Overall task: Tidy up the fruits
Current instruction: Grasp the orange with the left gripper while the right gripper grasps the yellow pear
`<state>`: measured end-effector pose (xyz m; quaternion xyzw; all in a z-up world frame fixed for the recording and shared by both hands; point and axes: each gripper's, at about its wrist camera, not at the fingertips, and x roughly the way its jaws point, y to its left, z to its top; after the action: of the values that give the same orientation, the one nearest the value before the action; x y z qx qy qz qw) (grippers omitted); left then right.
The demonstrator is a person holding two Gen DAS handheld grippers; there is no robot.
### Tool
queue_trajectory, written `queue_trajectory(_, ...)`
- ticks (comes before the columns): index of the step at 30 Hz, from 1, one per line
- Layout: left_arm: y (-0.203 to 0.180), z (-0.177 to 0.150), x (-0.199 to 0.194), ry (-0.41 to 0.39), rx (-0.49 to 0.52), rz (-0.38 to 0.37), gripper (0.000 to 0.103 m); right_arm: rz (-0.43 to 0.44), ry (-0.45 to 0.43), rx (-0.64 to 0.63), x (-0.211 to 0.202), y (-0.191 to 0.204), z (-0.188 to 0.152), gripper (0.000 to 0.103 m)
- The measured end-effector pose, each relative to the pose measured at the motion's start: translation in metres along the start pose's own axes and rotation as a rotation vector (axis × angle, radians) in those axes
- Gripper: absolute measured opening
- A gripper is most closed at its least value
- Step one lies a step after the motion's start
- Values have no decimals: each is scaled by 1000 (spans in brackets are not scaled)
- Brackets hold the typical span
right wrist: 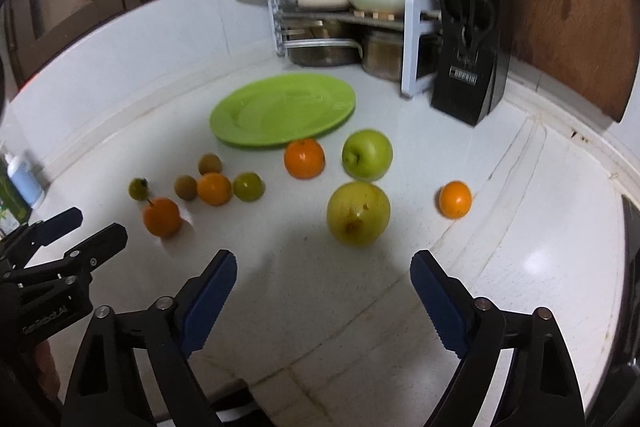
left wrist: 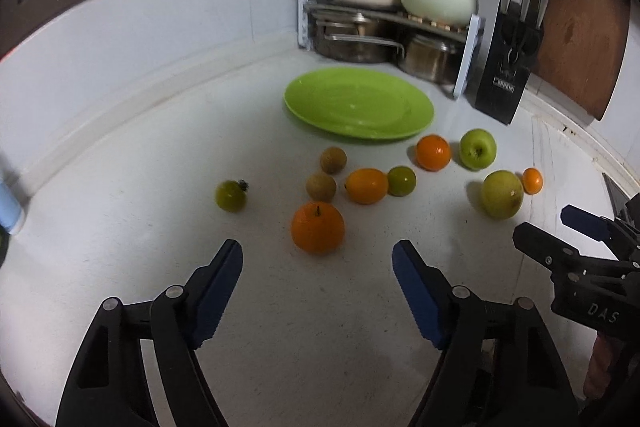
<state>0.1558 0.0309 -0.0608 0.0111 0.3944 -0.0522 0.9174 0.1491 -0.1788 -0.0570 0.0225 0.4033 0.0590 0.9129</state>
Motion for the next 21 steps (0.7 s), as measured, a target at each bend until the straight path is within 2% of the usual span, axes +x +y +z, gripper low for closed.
queue_trajectory(4,-3,4,18,33,0,12,69,12,37,1,21,-5,7,83)
queue_trajectory(11,-4,8,40,75,-10,15,63,28,99,-8,48,-12,17,77)
queue_trajectory(17,-4,12,52,103,-15,12,53,43,130,-18,62,-15,22,71)
queue_trajectory(21,-4,16,57,105,-14,20,51,47,136,-22,67,-17,26,68)
